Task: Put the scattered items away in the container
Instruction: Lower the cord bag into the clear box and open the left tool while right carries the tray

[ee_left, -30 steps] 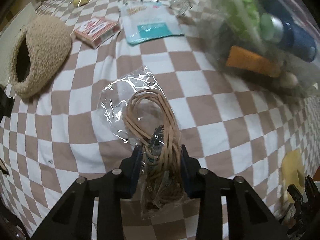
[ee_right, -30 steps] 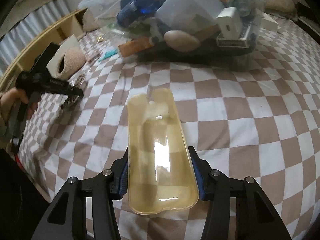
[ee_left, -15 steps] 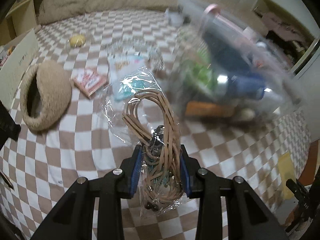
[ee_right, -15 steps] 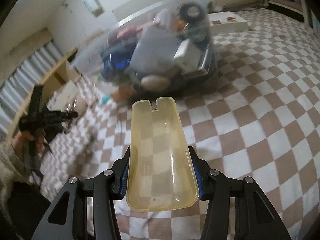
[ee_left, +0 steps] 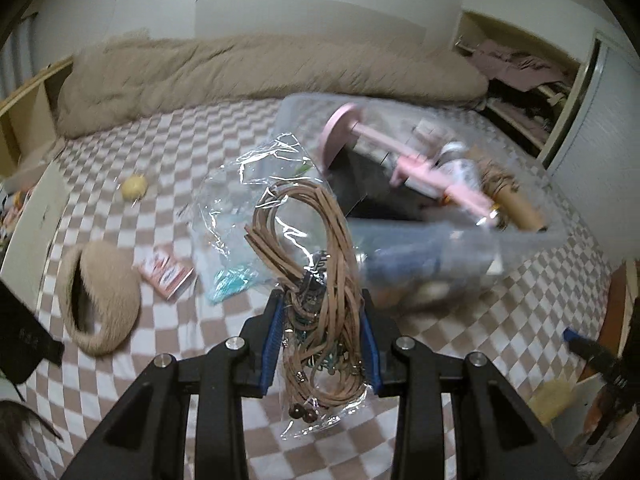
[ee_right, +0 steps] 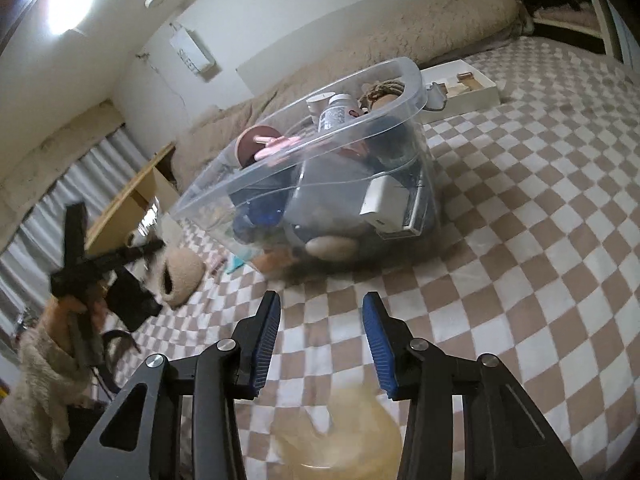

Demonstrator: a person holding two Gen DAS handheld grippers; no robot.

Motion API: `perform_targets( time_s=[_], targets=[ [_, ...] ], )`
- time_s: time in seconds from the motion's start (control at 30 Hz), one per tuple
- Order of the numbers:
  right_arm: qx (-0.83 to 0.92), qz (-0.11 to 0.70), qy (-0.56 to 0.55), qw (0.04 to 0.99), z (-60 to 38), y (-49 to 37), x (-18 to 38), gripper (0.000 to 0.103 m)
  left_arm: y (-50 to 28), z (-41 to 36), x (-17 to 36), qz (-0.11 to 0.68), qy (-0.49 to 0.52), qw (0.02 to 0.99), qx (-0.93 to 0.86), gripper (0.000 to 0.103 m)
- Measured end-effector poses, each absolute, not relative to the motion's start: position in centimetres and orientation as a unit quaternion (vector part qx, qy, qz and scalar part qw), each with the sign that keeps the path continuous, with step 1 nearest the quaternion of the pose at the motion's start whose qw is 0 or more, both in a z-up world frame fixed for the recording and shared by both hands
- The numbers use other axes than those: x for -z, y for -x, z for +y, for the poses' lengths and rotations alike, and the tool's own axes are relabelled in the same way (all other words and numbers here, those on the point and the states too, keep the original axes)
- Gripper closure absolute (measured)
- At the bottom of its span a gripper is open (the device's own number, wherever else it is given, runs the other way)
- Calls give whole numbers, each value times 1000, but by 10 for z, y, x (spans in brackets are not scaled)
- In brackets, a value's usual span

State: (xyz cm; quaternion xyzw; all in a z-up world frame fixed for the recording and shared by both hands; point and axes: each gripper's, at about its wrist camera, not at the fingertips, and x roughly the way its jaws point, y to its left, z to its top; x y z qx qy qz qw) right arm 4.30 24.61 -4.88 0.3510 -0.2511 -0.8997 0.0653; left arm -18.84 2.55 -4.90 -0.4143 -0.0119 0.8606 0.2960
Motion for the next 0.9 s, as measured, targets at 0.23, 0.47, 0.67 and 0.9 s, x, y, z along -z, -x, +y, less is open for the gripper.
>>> perform_targets(
  time_s=[0.23,0.47,0.67,0.9],
  targets=[
    [892,-235,-380,62,248,-31,65,59,191,42,23,-34,389,323,-862,68],
    [903,-215,-371,29,258,-35,64,5,198,53,23,-35,391,326,-860,68],
    [887,-126,-443,-6,257,-42,95,5,213,59,20,-36,396,327,-857,68],
    [864,-17,-504,18,248,-30,133,5,240,72,12,8,402,312,-861,68]
  ],
)
